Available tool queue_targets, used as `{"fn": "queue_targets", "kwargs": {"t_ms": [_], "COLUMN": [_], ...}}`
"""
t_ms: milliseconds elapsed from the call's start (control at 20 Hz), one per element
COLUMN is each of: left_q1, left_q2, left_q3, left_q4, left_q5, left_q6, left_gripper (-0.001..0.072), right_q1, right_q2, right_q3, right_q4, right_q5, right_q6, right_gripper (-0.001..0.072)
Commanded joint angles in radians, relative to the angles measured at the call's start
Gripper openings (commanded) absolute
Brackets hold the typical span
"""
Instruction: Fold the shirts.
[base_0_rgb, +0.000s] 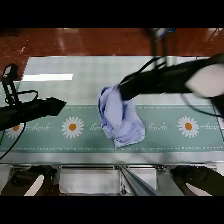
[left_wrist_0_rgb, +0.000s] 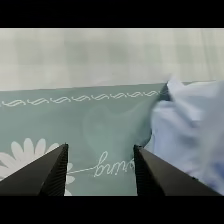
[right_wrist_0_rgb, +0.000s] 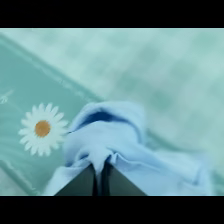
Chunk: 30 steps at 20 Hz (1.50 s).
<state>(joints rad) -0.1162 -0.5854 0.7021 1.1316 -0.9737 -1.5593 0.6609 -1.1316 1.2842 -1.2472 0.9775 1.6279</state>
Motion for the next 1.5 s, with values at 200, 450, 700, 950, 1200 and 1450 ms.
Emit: {"fn": "queue_targets", "kwargs": {"t_ms": [200,450,700,950,1200,1450], "left_q1": [0.014,0.109,0.128,0.122,0.102,-0.005], "left_q2": [0.0,-0.031,-0.23,-0.503,-0.642,-0.695], "left_q3": [-0.001,-0.012,-0.251,-0.286,-0.284,-0.238], "left_q4": [0.025,0.028,-0.268,-0.486,-0.663,-0.735], "left_q5": [-0.065,-0.193,-0.104,-0.072,-0.056,0.03], "left_q6": [-0.004,-0.029,0.024,0.251,0.394,0.431], "left_gripper": [0.0505,0.0504,0.0504,0.0505,0.0504,0.0385], "right_q1": [0.096,-0.323,-0.782,-0.877,-0.877,-0.756], "right_q2": [-0.275,0.025,0.351,0.522,0.525,0.524], "right_q3": [-0.074,-0.088,-0.587,-0.845,-0.871,-0.91], "right_q4": [0.069,-0.425,-0.124,0.146,0.225,0.278], "right_q5": [-0.119,0.232,0.074,0.077,0.129,0.065], "right_q6": [0.035,0.119,0.058,-0.062,-0.08,-0.039], "right_gripper": [0.0417,0.0411,0.0407,0.0407,0.0407,0.0407]}}
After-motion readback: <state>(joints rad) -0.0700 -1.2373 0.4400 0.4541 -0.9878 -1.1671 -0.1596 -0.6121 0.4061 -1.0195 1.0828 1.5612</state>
